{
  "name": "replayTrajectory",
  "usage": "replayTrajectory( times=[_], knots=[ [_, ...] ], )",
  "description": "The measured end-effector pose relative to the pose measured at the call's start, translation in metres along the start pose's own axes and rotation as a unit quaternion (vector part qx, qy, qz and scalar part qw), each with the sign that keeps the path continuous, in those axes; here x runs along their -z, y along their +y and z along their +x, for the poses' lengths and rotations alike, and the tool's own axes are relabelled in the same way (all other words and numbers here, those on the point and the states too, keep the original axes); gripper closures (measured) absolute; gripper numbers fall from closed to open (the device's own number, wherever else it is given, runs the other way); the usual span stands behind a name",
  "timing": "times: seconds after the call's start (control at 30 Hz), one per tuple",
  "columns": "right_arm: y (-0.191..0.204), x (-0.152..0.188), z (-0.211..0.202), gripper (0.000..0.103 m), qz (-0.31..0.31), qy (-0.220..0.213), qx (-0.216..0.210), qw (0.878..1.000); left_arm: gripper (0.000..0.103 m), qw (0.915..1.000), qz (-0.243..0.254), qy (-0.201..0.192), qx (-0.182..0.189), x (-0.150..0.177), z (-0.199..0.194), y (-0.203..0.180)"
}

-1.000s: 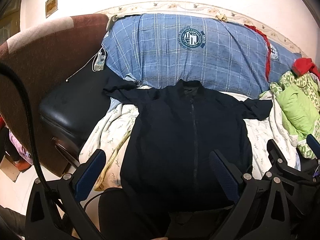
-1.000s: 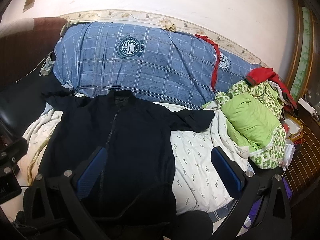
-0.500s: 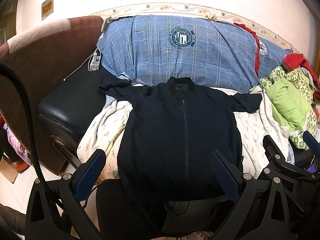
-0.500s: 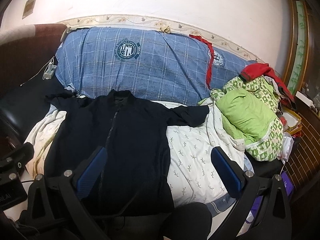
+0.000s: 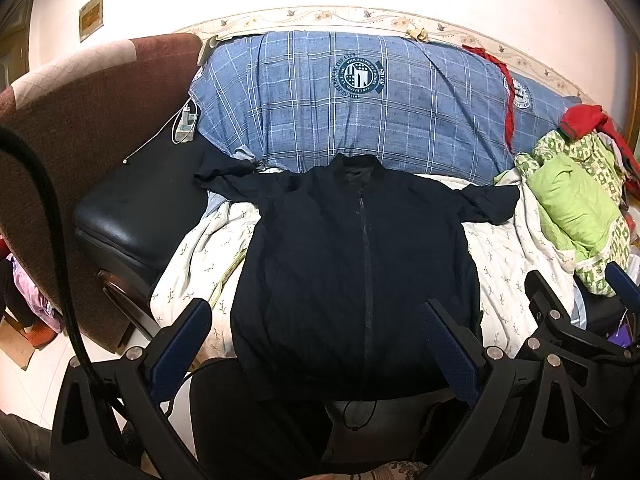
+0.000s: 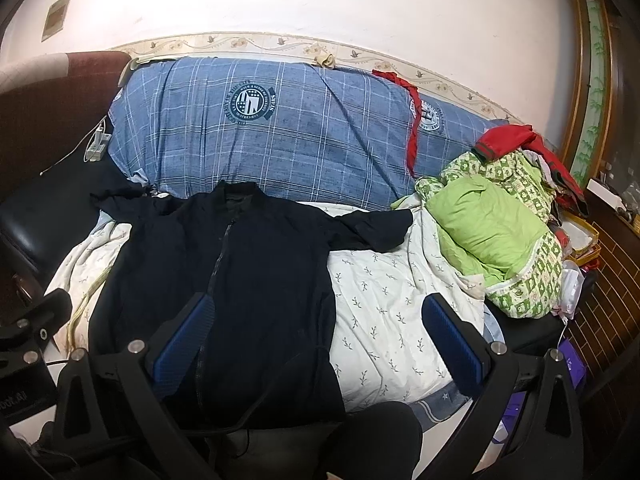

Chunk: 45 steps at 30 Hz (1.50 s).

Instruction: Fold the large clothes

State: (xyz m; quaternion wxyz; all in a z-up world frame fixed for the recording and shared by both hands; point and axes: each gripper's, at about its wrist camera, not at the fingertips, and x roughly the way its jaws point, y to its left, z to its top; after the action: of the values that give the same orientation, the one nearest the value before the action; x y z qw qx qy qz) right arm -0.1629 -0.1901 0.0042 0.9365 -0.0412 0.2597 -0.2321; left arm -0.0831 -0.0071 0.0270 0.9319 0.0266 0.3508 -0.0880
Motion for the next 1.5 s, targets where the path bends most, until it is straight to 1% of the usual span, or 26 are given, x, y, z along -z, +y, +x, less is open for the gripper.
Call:
replayTrajectory(
  times=[0.63,1.23,1.37,1.43,1.5],
  knots=[
    [0.003,-0.005,0.009,0.000,0.000,0.008,-0.005,1.000,0.000,0.9999,-0.002,0.012,-0.006,-0.003,0.012,-0.010],
    [0.009,-0.010,0.019,0.000,0.000,0.012,-0.010,1.000,0.000,0.9998,0.000,0.014,-0.013,-0.012,0.021,-0.016],
    [0.007,-0.012,0.023,0.000,0.007,0.011,-0.016,1.000,0.000,0.9998,0.002,0.013,-0.012,-0.015,0.027,-0.020],
    [0.001,-0.014,0.028,0.000,0.014,0.010,-0.026,1.000,0.000,0.9999,0.001,0.011,-0.005,-0.018,0.032,-0.022],
    [-0.007,-0.016,0.037,0.000,0.030,0.008,-0.043,0.999,0.000,0.9999,-0.002,0.007,0.011,-0.022,0.037,-0.027]
  ],
)
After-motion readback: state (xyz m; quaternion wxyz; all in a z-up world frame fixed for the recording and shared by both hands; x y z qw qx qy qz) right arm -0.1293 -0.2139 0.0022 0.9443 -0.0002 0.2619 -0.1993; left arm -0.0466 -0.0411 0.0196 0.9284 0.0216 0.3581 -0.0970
